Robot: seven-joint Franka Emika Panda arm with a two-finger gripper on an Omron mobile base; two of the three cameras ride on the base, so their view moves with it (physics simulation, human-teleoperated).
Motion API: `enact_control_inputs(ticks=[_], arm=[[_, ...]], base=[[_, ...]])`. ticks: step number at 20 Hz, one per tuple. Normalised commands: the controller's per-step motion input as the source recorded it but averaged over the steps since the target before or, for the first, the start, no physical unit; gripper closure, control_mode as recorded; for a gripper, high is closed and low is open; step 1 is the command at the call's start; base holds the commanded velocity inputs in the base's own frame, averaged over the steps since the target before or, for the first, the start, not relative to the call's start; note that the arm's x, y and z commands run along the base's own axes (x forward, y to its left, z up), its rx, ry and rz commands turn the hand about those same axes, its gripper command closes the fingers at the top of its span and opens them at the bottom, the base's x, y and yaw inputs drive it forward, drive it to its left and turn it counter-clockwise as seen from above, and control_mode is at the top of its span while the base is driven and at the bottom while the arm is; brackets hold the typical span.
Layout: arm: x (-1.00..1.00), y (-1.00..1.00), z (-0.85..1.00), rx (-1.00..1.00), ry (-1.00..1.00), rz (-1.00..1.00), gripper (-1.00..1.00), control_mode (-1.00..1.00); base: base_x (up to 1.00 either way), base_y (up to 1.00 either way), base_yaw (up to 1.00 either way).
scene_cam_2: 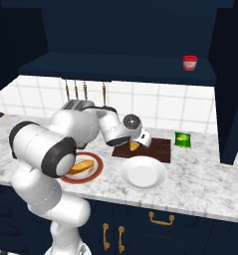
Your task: From the different types of pastries on the counter, select a croissant and place it on the cutting board. Then retrieve a jar of jam from the cabinet and place it alongside the croissant on the cutting board.
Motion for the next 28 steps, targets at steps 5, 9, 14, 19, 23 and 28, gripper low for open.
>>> enact_control_inputs(ticks=[5,9,14,19,23,28], arm=[[-0.17,-0.01,0.9,0.0,-0.11,-0.15,-1.0,-1.0],[-0.31,-0.25,0.87,0.0,-0.05,-0.24,-1.0,-1.0],[-0.35,-0.31,0.86,0.01,-0.03,-0.23,-1.0,-1.0],[-0.2,-0.02,0.83,0.0,-0.09,-0.1,-1.0,-1.0],[-0.5,-0.1,0.89,0.0,0.0,0.0,-1.0,-1.0],[-0.56,-0.18,0.73,0.0,0.0,-0.01,-1.0,-1.0]], base=[[0.0,0.0,0.0],[0.0,0.0,0.0],[0.0,0.0,0.0],[0.0,0.0,0.0],[0.0,0.0,0.0],[0.0,0.0,0.0]])
